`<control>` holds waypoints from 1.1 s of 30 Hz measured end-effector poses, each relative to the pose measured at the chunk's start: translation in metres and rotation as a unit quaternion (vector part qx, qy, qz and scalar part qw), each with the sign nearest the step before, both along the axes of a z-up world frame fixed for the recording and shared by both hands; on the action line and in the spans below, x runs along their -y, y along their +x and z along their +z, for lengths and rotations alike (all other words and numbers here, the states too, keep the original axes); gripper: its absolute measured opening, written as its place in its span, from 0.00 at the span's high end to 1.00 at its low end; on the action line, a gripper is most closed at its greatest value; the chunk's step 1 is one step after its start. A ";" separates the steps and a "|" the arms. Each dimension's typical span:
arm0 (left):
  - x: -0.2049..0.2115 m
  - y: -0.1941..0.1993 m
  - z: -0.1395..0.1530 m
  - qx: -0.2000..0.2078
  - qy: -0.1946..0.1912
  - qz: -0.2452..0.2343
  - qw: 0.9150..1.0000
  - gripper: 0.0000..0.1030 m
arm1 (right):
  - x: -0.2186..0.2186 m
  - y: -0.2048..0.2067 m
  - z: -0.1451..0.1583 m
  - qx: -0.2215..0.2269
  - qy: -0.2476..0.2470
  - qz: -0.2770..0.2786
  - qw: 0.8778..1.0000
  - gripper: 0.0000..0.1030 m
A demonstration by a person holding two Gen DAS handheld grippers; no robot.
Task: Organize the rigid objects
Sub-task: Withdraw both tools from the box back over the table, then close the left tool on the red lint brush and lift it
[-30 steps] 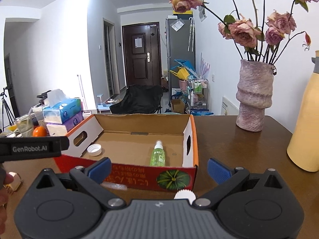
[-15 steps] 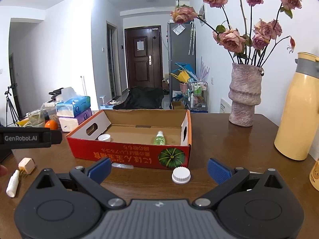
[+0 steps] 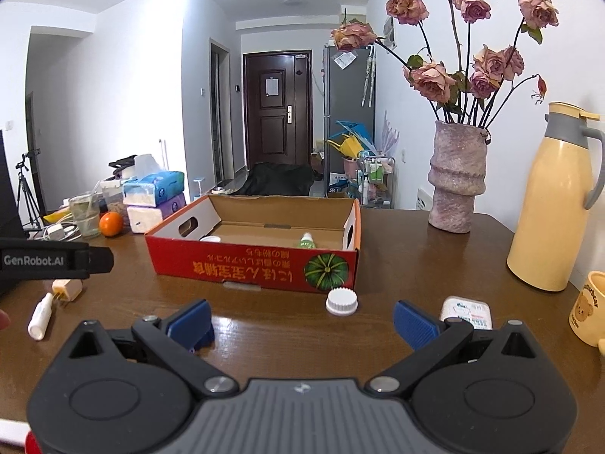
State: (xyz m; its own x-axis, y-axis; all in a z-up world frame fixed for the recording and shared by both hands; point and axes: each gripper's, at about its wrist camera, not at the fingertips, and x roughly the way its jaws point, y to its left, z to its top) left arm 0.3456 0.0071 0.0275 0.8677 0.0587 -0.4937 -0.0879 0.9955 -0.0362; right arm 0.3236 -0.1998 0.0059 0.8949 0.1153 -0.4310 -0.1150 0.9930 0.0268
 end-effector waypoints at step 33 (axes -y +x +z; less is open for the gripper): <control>-0.013 -0.114 -0.029 0.005 -0.007 -0.027 1.000 0.00 | -0.007 -0.108 -0.018 0.013 -0.031 0.023 0.999 0.00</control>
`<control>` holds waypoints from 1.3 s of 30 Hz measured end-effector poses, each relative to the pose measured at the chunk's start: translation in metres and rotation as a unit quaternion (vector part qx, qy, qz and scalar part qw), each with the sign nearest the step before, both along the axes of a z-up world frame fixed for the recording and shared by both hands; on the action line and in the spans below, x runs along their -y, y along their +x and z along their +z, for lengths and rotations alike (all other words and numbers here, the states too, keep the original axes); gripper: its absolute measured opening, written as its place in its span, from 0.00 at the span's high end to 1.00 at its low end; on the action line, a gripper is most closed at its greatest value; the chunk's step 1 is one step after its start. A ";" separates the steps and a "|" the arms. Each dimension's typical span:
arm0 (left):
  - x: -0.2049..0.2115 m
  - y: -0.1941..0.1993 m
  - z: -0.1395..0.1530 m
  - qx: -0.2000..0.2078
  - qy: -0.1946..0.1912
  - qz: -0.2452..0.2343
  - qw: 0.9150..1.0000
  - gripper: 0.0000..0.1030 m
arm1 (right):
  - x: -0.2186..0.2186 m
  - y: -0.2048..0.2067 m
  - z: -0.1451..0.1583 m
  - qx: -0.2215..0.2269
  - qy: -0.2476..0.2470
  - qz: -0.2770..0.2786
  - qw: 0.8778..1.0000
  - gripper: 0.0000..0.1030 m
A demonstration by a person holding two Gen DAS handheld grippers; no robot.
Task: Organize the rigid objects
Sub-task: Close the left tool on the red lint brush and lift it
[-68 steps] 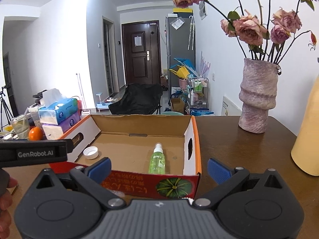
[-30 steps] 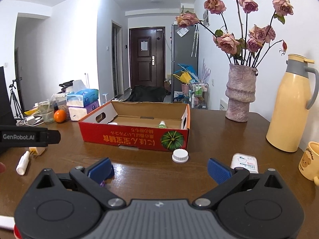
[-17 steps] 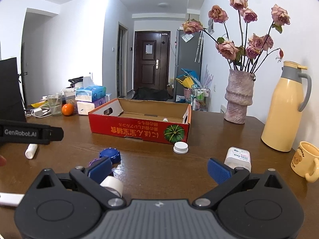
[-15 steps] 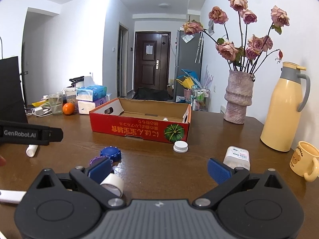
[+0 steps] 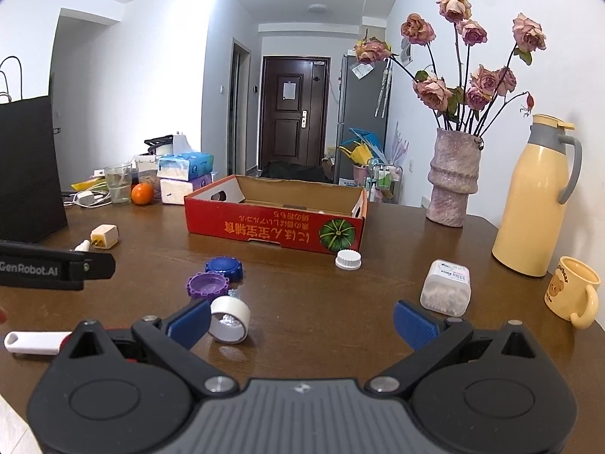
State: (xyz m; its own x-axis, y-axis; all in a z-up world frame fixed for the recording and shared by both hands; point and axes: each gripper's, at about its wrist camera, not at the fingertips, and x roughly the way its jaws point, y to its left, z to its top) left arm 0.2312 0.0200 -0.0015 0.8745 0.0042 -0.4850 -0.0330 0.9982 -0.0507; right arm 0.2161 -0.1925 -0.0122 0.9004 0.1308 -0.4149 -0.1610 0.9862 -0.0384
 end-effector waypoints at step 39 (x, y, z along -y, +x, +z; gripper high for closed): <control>-0.010 -0.003 -0.055 -0.079 0.022 -0.063 0.995 0.00 | 0.000 -0.004 -0.028 -0.043 -0.012 0.001 0.999 0.00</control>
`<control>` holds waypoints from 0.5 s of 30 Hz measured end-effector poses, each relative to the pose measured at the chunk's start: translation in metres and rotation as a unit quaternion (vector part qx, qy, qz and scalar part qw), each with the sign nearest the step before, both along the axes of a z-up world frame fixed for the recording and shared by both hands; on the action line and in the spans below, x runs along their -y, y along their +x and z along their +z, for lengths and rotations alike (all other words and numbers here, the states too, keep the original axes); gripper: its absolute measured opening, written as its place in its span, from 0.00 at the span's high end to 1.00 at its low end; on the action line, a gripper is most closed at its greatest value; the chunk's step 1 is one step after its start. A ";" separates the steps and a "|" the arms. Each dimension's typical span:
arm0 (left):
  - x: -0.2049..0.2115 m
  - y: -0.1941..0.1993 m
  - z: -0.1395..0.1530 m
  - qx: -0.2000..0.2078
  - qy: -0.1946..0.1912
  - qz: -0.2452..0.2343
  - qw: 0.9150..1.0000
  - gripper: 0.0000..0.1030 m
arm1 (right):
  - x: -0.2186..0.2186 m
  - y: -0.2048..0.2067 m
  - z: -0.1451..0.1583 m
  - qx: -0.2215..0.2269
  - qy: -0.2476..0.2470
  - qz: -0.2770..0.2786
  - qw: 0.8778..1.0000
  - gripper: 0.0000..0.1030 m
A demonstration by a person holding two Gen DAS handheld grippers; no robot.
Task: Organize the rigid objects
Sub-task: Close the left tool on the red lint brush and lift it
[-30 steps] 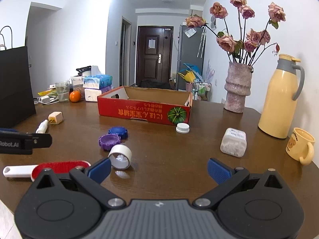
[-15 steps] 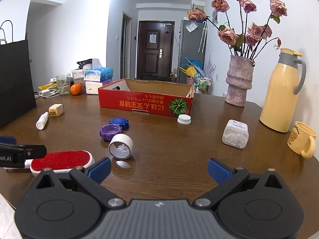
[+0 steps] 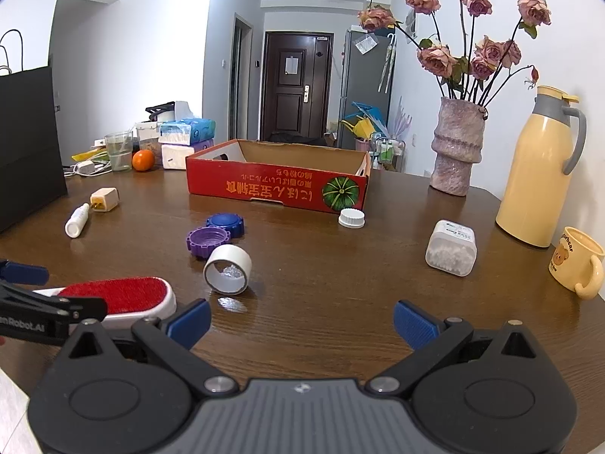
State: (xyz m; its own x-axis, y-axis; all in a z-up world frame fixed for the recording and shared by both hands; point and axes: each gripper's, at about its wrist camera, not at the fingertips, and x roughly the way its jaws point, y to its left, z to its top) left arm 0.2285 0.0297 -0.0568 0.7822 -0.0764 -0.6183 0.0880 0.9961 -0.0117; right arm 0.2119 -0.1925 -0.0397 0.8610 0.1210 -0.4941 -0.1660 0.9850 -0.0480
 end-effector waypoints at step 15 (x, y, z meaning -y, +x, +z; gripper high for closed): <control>0.006 0.032 -0.019 -0.035 0.041 -0.042 0.998 0.00 | 0.001 0.011 -0.008 -0.016 -0.002 -0.005 1.000 0.00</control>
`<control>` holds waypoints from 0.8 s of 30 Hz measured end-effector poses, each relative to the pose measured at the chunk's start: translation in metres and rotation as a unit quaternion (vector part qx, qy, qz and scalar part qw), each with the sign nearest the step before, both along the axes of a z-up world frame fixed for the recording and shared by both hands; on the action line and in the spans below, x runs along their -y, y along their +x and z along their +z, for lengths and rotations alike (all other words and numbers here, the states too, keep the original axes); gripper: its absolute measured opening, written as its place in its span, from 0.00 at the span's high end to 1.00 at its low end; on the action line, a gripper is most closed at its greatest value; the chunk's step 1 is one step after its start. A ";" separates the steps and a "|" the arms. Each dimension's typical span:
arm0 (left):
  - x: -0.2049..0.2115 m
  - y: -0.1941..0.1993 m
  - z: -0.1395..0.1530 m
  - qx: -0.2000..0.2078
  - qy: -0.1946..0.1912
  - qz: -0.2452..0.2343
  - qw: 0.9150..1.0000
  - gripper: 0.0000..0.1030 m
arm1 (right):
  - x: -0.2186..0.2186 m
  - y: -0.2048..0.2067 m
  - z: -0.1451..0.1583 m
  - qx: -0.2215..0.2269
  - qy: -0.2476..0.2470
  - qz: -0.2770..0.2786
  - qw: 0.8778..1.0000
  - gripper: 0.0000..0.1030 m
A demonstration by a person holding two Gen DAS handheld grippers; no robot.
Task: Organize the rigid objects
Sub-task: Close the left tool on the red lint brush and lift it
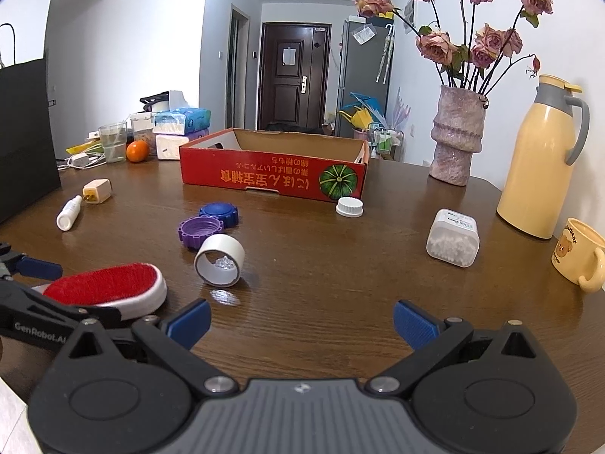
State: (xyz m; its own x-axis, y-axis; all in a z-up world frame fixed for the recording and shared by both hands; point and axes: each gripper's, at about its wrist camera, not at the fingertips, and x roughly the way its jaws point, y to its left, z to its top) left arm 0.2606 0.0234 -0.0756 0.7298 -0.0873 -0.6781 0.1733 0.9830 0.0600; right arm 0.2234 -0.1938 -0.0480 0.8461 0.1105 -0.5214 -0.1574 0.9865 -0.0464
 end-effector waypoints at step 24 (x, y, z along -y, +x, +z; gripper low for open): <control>-0.009 0.013 -0.009 -0.022 -0.024 0.052 0.998 0.00 | -0.014 0.020 -0.015 -0.014 0.024 0.029 0.999 0.00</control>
State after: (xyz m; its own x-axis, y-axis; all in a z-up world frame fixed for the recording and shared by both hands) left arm 0.2736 0.0319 -0.0842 0.7056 -0.0458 -0.7071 0.0725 0.9973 0.0077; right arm 0.2431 -0.1795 -0.0627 0.8228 0.1844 -0.5377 -0.2156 0.9765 0.0050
